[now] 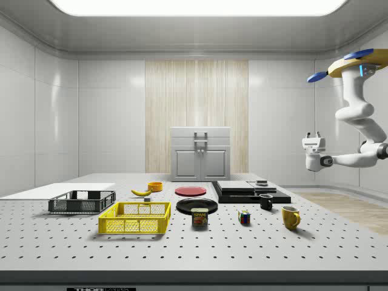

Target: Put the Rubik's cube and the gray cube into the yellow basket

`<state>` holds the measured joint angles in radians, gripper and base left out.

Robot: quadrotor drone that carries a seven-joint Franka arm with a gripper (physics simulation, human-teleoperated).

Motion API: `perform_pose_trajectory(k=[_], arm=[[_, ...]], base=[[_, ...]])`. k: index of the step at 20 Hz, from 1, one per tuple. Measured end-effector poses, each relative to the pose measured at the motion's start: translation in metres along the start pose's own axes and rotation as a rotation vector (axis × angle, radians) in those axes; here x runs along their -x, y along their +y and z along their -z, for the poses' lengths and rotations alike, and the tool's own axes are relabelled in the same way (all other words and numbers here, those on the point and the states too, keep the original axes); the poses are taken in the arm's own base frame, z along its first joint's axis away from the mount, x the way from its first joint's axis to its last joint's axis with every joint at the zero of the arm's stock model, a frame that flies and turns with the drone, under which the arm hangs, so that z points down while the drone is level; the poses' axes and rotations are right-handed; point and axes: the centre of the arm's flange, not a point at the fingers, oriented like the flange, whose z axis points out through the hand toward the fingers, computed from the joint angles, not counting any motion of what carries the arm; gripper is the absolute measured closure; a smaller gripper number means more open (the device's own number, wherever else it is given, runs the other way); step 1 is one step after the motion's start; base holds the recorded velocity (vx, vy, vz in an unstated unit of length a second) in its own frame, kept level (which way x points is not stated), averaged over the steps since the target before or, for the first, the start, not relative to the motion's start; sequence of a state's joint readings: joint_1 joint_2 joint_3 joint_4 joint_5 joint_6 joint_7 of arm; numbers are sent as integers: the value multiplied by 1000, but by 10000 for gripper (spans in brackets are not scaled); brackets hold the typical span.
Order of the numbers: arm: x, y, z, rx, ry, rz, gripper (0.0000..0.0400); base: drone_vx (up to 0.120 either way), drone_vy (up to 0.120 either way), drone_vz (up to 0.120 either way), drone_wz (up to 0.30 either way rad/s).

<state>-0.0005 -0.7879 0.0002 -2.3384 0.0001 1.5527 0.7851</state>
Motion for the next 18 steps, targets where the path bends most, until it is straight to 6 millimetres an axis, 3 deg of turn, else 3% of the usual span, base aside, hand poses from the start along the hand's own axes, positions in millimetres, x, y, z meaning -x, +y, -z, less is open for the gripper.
perform_pose_trajectory(k=[4, 11, 18], arm=[[2, 3, 30, -2, 2, 0, 0], [1, 1, 71, -6, 6, 0, 0], [0, 0, 88, -10, 10, 0, 0]], base=[[0, 0, 0, 0], [6, 120, 0, 0], [120, 120, 0, 0]])
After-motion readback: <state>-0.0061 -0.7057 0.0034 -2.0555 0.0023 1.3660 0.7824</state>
